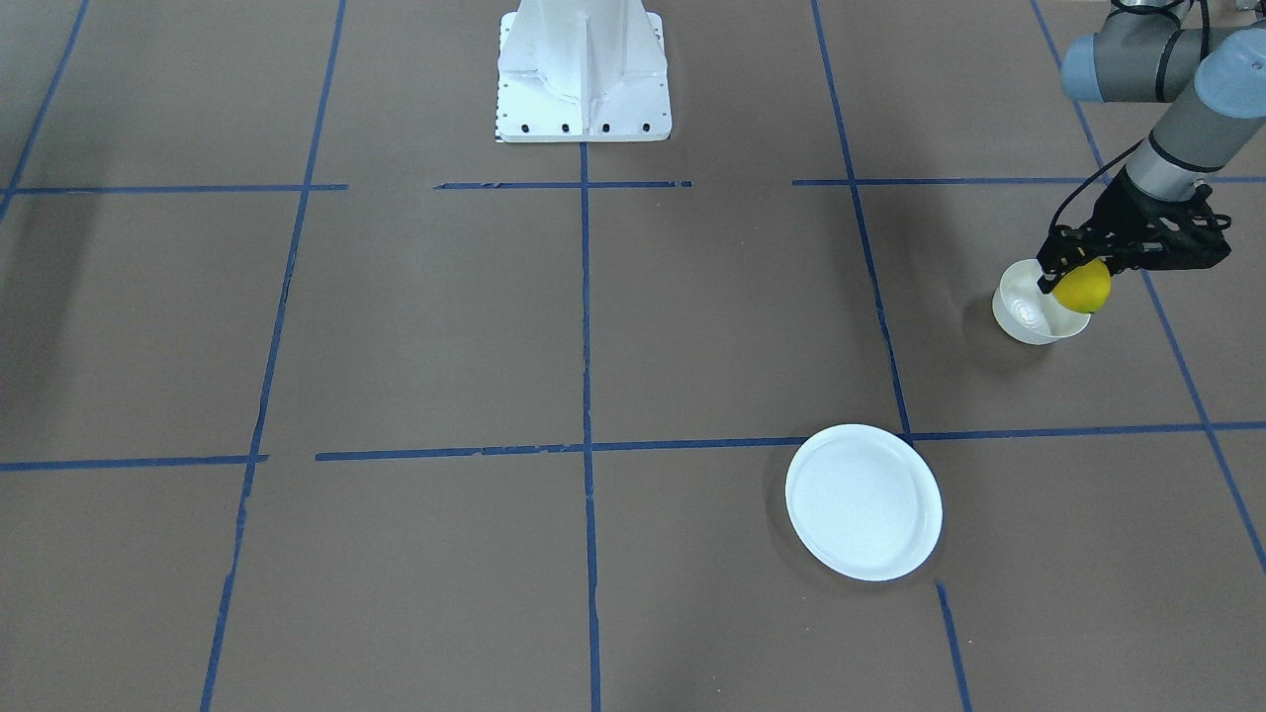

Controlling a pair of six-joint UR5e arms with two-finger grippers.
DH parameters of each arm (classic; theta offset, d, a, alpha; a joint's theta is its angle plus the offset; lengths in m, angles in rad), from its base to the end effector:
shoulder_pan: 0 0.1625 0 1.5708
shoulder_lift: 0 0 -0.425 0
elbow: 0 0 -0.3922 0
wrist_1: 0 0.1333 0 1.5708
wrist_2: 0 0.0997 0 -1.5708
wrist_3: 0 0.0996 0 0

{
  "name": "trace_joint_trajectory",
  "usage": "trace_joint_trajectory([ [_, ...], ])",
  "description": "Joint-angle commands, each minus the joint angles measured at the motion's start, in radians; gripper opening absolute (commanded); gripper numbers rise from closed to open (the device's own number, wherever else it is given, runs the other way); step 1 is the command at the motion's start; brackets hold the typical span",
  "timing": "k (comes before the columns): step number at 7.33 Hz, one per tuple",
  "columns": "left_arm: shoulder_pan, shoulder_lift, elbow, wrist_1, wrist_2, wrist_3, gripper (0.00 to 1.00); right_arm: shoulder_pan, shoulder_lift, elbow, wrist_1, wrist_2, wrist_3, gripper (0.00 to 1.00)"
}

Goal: Move lemon from plate to bowl
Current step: 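Lower the lemon into the white bowl and open the left gripper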

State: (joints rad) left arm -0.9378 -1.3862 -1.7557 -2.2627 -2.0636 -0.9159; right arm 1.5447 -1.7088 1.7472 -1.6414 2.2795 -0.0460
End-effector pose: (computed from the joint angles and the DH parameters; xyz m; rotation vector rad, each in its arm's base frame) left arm 0.1949 -0.4113 0.5841 0.1538 0.8113 -0.0961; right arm 0.0572 -0.4323 0.6472 -0.0238 -0.7090 -0.0576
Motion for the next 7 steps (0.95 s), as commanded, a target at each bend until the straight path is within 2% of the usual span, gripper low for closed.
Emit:
trace_joint_trajectory([
  [1, 0.016, -0.010, 0.013, -0.001, -0.001, -0.008, 0.06, 0.000, 0.000, 0.000, 0.000, 0.000, 0.000, 1.00],
  [2, 0.016, -0.037, 0.037, 0.000, -0.001, -0.009, 0.09, 0.000, 0.000, 0.000, 0.000, 0.000, 0.000, 1.00],
  [3, 0.016, -0.051, 0.062, -0.001, -0.001, -0.009, 0.17, 0.000, 0.000, 0.000, 0.000, 0.000, 0.000, 1.00],
  [5, 0.016, -0.051, 0.064, 0.000, -0.001, -0.008, 0.75, 0.000, 0.000, 0.000, 0.000, 0.000, 0.000, 1.00],
  [6, 0.016, -0.053, 0.062, -0.001, -0.003, -0.008, 0.98, 0.000, 0.000, 0.000, 0.000, 0.000, 0.000, 1.00],
  [7, 0.016, -0.051, 0.058, 0.000, -0.012, -0.003, 0.99, 0.000, 0.000, 0.000, 0.000, 0.000, 0.000, 1.00],
])
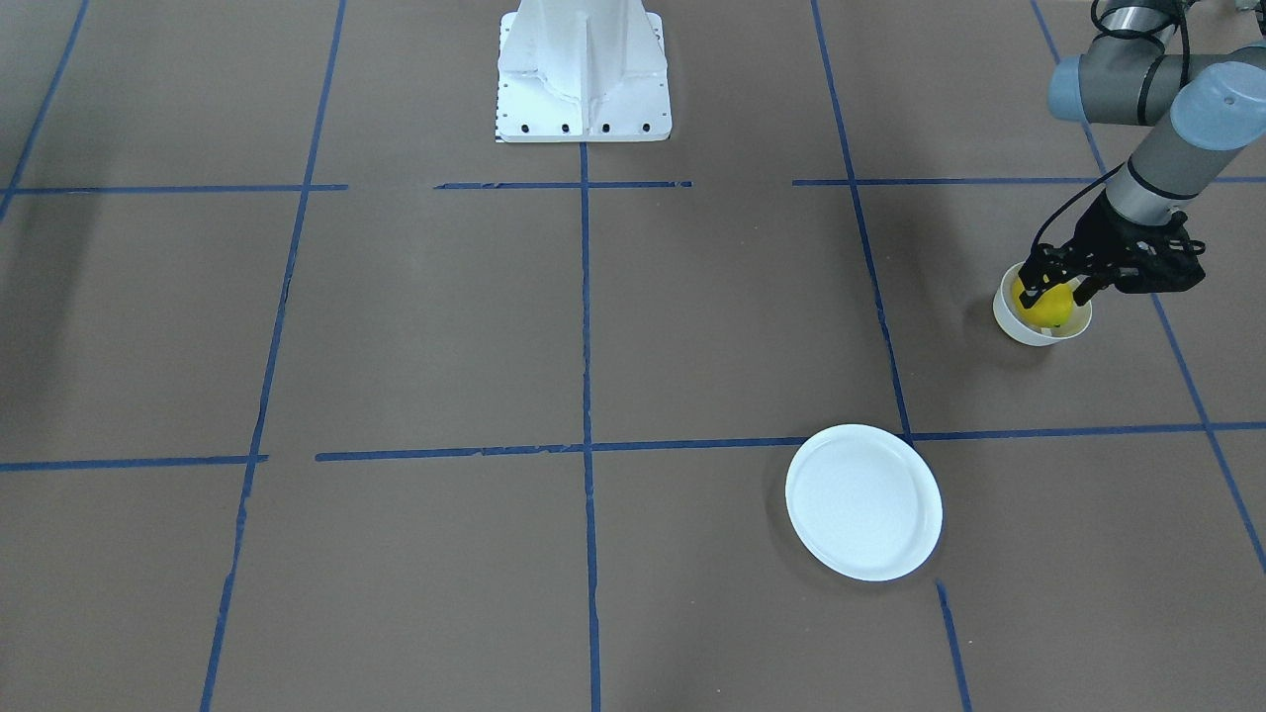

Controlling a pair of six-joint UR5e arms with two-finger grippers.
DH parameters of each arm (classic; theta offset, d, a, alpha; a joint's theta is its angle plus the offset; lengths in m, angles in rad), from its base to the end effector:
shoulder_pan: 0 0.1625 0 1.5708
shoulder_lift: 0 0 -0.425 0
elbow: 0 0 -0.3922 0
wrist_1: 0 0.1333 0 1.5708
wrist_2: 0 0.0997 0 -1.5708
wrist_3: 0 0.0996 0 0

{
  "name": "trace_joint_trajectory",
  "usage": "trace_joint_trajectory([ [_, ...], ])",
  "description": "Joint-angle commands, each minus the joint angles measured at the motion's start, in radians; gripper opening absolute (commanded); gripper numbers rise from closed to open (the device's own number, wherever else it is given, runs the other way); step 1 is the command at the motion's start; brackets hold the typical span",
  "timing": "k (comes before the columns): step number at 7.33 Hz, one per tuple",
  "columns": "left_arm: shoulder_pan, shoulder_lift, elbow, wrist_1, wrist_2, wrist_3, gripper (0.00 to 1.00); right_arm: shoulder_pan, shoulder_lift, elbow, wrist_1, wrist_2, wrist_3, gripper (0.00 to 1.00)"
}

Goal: Move lemon from plate to bowl
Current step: 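Lower the lemon into the white bowl and open the left gripper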

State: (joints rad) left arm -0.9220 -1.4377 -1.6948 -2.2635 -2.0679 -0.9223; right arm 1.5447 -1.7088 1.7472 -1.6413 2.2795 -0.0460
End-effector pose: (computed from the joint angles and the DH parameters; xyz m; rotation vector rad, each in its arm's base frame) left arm 0.2146 -0.4251 0.5922 0.1354 0.8101 -0.0881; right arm 0.0572 -0.4323 0.6472 -0.0237 -0.7090 -0.0577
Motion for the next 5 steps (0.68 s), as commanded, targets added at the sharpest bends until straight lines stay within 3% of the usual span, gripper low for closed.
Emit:
trace_joint_trajectory([
  [1, -0.001, 0.000, -0.014, 0.007, -0.014, 0.008, 0.99, 0.000, 0.000, 0.000, 0.000, 0.000, 0.000, 1.00],
  [3, -0.029, 0.016, -0.052, 0.019, -0.080, 0.104, 0.99, 0.000, 0.000, 0.000, 0.000, 0.000, 0.000, 1.00],
  [5, -0.217, 0.051, -0.059, 0.075, -0.099, 0.381, 0.99, 0.000, 0.000, 0.000, 0.000, 0.000, 0.000, 1.00],
])
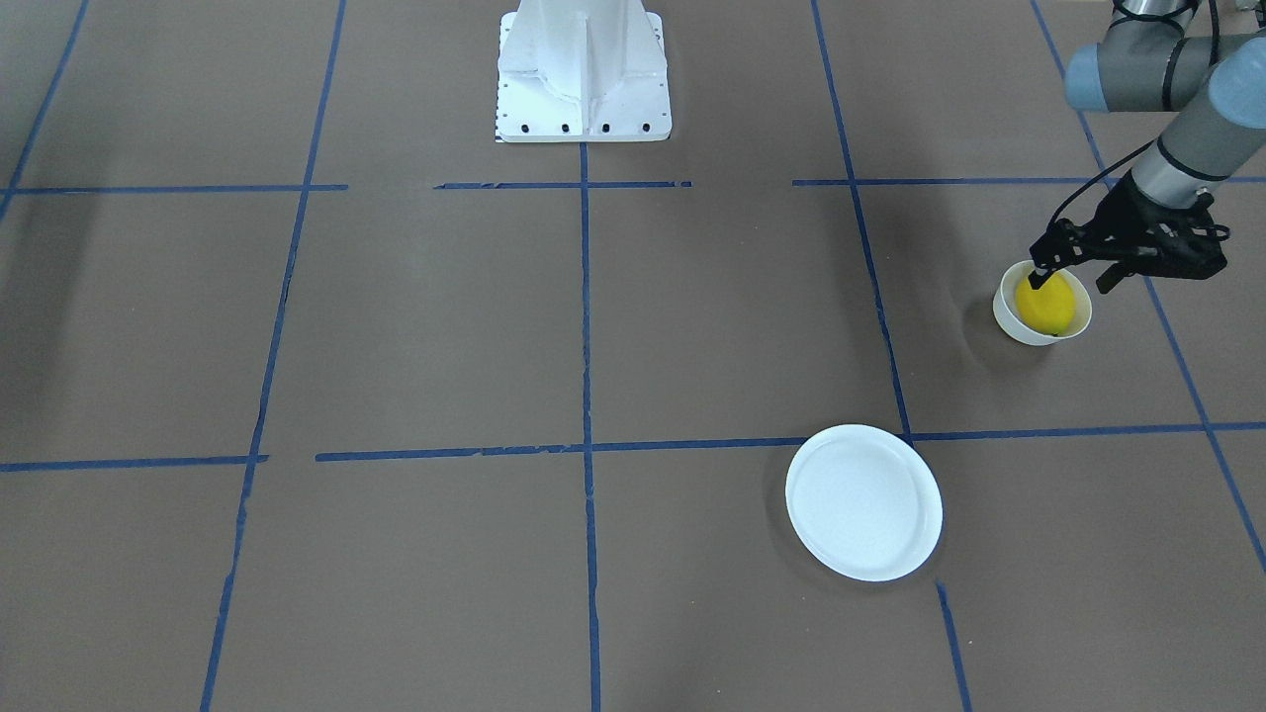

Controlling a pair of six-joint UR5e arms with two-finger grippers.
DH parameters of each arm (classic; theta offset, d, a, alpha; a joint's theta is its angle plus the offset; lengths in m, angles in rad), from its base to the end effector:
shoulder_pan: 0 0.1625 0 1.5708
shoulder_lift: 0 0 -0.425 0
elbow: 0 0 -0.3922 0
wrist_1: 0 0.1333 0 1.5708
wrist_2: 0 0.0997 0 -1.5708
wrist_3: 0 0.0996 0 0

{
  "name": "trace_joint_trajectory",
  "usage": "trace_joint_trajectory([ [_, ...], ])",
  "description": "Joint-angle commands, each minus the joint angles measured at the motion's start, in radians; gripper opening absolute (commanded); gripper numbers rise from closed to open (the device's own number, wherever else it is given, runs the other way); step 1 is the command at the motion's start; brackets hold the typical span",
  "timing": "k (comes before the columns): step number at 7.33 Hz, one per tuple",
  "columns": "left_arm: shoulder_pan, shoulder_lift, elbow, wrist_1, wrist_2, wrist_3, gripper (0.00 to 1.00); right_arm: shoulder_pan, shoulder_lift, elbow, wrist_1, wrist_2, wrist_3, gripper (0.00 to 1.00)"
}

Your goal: Move lemon from plate to bowl

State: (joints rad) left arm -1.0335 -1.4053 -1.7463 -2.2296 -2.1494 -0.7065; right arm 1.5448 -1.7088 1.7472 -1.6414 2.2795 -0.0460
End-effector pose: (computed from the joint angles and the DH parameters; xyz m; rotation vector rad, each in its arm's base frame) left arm 0.1637 -0.4287 0.5814 0.2035 0.8296 0.0346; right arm 0.0573 -0.4323 0.6472 -0.0238 -0.7090 -0.0575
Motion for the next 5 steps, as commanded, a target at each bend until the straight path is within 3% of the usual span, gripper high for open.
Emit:
trace_joint_trajectory([
  [1, -0.220, 0.023, -0.006, 0.112, -0.061, 0.337, 0.99, 0.000, 0.000, 0.000, 0.000, 0.000, 0.000, 1.00],
  [3, -0.424, 0.009, -0.007, 0.317, -0.070, 0.630, 0.99, 0.000, 0.000, 0.000, 0.000, 0.000, 0.000, 1.00],
  [5, -0.563, -0.055, -0.013, 0.599, -0.072, 0.854, 1.00, 0.000, 0.000, 0.000, 0.000, 0.000, 0.000, 1.00],
])
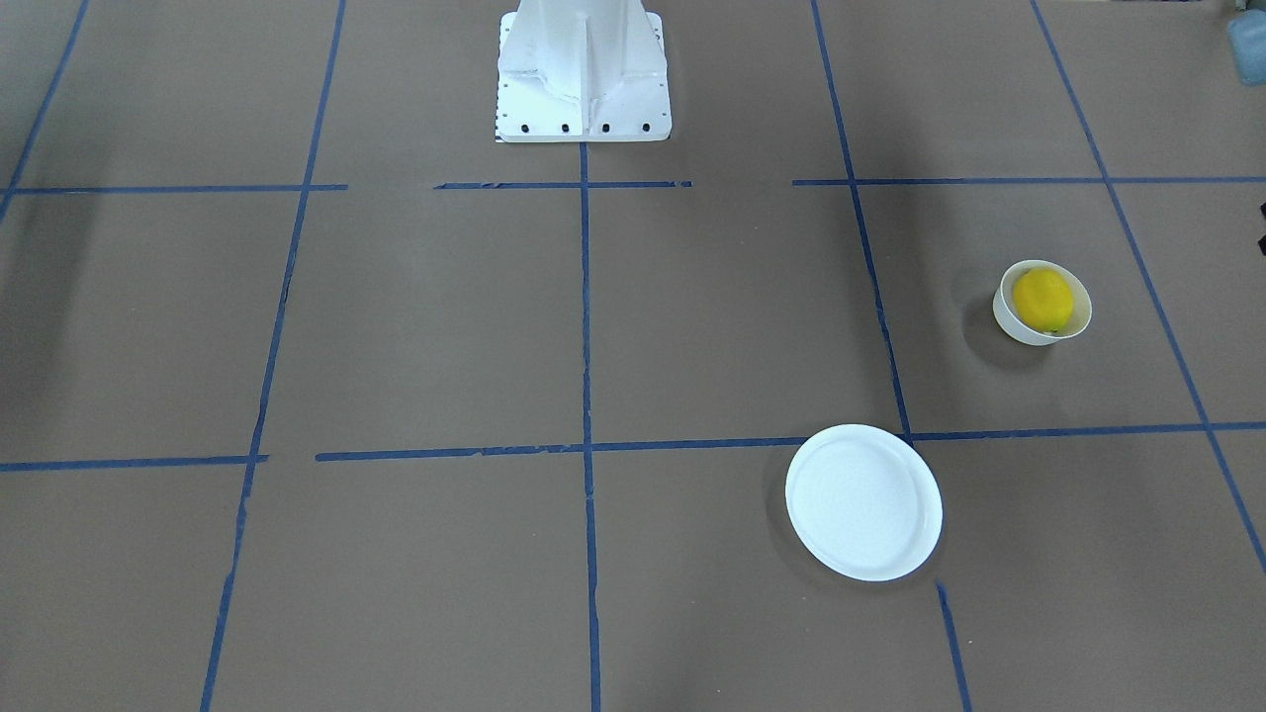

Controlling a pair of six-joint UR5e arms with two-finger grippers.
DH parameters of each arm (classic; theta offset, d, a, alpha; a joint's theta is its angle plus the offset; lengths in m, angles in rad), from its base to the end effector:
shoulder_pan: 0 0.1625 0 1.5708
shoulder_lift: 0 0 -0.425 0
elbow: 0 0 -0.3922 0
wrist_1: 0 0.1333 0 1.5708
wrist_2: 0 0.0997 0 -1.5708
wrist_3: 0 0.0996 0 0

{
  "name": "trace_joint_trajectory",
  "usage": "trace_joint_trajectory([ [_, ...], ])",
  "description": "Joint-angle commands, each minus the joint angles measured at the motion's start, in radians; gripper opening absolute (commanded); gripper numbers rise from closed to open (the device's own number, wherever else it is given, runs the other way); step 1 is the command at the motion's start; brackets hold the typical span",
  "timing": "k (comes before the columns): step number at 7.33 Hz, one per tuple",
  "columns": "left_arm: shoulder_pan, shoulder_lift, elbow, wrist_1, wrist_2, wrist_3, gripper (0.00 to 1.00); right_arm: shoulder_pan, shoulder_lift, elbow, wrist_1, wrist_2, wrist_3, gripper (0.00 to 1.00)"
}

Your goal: Move lemon from plate to bowl

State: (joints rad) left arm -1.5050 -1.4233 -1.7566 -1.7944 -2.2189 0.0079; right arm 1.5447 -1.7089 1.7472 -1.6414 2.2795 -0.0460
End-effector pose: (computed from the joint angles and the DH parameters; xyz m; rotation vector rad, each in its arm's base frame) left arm -0.0437 -0.4502 0.6187 0.2341 0.6519 0.1556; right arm 0.0572 -0.4322 0.6472 -0.0239 -0.7090 -0.0576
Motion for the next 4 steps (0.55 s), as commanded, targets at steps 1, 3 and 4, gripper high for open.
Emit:
trace_joint_trajectory([
  [1, -0.112, -0.032, 0.002, 0.203, -0.046, 0.138, 1.00, 0.000, 0.000, 0.000, 0.000, 0.000, 0.000, 1.00],
  [3, -0.113, 0.010, 0.002, 0.202, -0.193, 0.104, 1.00, 0.000, 0.000, 0.000, 0.000, 0.000, 0.000, 1.00],
  [4, -0.113, 0.020, -0.004, 0.196, -0.189, 0.109, 1.00, 0.000, 0.000, 0.000, 0.000, 0.000, 0.000, 1.00],
])
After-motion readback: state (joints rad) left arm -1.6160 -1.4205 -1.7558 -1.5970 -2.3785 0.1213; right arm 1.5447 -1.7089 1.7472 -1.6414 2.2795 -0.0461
